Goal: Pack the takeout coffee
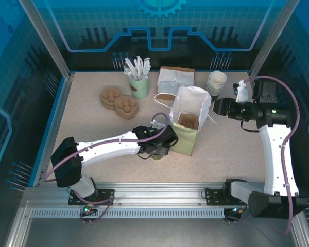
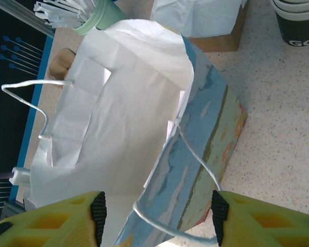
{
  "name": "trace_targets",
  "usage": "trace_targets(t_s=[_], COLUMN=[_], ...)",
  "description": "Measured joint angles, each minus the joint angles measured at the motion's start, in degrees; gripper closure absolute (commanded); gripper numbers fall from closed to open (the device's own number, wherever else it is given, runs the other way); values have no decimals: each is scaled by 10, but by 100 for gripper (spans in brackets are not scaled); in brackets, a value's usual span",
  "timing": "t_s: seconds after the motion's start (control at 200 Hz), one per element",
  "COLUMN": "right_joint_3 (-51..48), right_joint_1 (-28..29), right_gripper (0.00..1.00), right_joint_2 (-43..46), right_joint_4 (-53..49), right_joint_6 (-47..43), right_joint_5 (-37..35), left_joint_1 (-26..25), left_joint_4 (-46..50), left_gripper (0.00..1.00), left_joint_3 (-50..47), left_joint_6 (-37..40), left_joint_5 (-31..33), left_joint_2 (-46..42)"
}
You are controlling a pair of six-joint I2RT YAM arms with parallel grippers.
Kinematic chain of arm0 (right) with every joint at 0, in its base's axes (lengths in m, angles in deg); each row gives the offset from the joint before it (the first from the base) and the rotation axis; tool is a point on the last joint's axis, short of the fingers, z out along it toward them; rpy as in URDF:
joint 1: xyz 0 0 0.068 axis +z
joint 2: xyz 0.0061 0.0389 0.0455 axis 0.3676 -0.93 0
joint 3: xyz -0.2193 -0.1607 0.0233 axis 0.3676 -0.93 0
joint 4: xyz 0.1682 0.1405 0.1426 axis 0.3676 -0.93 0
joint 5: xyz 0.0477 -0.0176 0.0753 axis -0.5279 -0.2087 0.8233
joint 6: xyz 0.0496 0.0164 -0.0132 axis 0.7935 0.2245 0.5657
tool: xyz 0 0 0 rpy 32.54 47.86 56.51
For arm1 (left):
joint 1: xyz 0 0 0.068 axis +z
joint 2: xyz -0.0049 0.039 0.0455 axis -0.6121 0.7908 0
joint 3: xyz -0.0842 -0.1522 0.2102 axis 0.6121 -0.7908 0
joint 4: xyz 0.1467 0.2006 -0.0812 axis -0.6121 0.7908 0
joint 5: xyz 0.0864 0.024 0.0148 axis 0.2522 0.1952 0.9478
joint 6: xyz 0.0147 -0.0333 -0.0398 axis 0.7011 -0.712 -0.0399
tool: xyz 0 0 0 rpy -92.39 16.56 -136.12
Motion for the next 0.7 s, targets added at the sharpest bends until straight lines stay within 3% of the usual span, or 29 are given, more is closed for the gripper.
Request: trace_targets(t_s=[0.39,0.7], right_joint_3=[77,192], right_joint_1=[3,56], right_gripper=[42,39], right_joint_2=[-113,-229], right_joint_4=[36,35], right_joint_6=[-56,-186], right_joint_5=[17,-8], left_joint_1=[0,1], left_joint_4=[31,122], left_gripper=[28,27], left_joint_3=[18,111], left_joint_6=[25,50], left_joint_5=[-4,14], left_joint_2=[-49,-112])
